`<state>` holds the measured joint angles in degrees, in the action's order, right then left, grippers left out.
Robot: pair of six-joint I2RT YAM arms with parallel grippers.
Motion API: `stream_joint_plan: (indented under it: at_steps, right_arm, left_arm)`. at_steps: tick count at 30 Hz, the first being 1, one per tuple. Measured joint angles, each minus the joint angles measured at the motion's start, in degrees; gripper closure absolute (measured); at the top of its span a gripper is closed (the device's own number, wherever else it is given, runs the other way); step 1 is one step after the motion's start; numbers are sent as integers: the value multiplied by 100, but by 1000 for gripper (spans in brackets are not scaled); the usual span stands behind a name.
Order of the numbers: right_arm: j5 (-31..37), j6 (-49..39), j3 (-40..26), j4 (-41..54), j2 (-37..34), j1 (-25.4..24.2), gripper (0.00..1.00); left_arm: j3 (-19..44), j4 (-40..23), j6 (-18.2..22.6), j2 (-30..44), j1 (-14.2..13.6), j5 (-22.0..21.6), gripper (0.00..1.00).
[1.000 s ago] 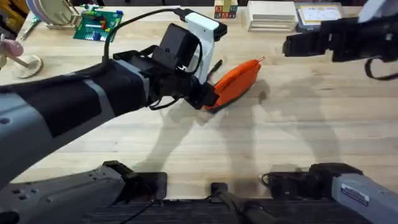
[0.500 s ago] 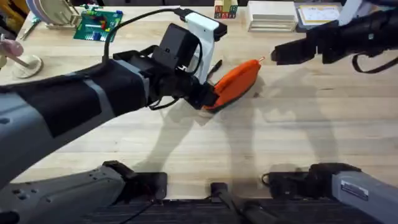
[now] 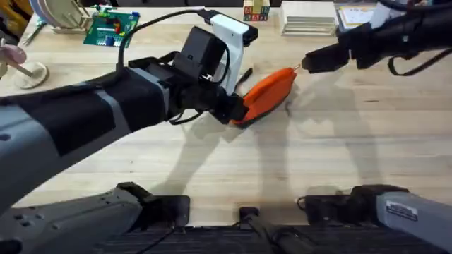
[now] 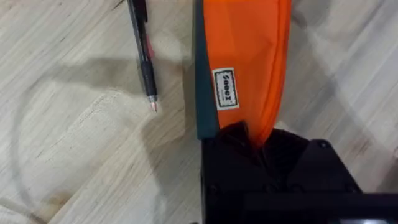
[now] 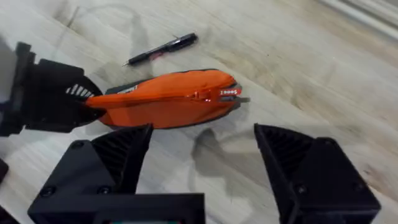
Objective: Unzip the bag, pick up the pens from the table one at a time and place them inside, then zip the bag closed.
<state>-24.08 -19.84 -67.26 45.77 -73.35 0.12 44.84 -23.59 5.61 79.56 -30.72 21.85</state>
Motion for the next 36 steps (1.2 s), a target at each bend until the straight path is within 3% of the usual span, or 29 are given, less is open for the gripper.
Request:
stream_joint_plan:
  at_steps: [9, 36]
  right_arm:
    - [-7, 441, 0, -574, -377, -4, 6]
    - [-41, 656, -2, -596, -546, -4, 6]
  left_arm:
    - [0, 0, 0, -1, 0, 0, 957]
    - [0, 22, 0, 0, 0, -1, 958]
